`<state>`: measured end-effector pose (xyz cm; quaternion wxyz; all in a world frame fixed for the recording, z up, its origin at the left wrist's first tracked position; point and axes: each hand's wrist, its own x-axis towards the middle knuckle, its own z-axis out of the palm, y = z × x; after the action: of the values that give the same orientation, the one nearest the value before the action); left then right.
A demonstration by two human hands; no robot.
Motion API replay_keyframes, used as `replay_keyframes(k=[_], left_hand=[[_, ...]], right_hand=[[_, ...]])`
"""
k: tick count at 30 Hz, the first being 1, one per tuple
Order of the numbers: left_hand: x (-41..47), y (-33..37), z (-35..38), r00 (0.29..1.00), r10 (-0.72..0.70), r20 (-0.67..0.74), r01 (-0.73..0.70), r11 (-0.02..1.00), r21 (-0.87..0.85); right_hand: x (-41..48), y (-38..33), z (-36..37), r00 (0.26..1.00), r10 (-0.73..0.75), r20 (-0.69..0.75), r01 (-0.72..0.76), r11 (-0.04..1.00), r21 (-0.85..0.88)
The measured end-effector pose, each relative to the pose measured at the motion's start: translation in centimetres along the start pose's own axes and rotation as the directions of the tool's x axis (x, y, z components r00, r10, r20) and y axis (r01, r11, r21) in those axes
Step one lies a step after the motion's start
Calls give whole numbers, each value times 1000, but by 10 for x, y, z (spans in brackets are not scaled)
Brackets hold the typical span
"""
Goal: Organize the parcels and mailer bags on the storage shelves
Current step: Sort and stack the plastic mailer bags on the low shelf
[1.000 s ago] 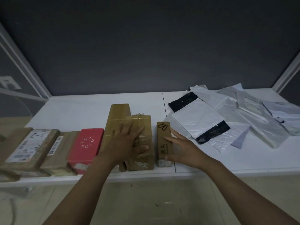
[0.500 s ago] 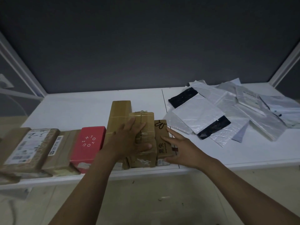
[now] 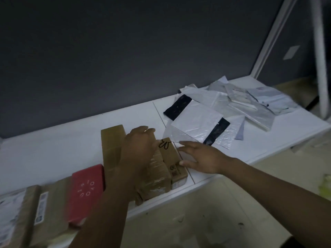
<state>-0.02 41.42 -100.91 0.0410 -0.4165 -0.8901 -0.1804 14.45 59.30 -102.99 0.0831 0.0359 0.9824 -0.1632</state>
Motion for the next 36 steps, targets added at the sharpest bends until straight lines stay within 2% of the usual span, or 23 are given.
replay_keyframes(k=[3, 6, 8, 12, 15, 20, 25, 29, 33, 36], left_hand=[[18, 20, 0, 985, -55, 166, 50, 998, 35], [28, 50, 4, 975, 28, 222, -33, 999, 20], [38, 67, 13, 961, 35, 274, -51, 997, 50], [64, 97, 48, 958, -21, 285, -3, 997, 84], [83, 115, 88, 933, -143, 329, 106, 986, 129], [106, 148, 142, 889, -346, 301, 309, 937, 166], [117, 178, 163, 798, -548, 252, 531, 836, 135], [113, 191, 170, 794, -563, 230, 543, 826, 149], [106, 190, 178, 852, -502, 147, 488, 864, 123], [99, 188, 179, 860, -510, 14, 510, 860, -29]], right_hand=[[-4, 18, -13, 996, 85, -21, -87, 980, -178], [-12, 39, -28, 985, 173, 9, -166, 959, -229], [-15, 55, -38, 981, 193, 16, -184, 951, -249], [-12, 104, -49, 982, 188, -10, -183, 944, -273], [-5, 153, -50, 992, 119, -41, -126, 954, -274], [5, 228, -51, 1000, -7, -25, 0, 968, -251], [11, 268, -71, 993, -109, 45, 116, 976, -187], [16, 274, -81, 973, -231, -25, 223, 961, -165], [7, 277, -69, 968, -241, -75, 233, 968, -98], [3, 277, -49, 958, -228, -173, 231, 973, -2]])
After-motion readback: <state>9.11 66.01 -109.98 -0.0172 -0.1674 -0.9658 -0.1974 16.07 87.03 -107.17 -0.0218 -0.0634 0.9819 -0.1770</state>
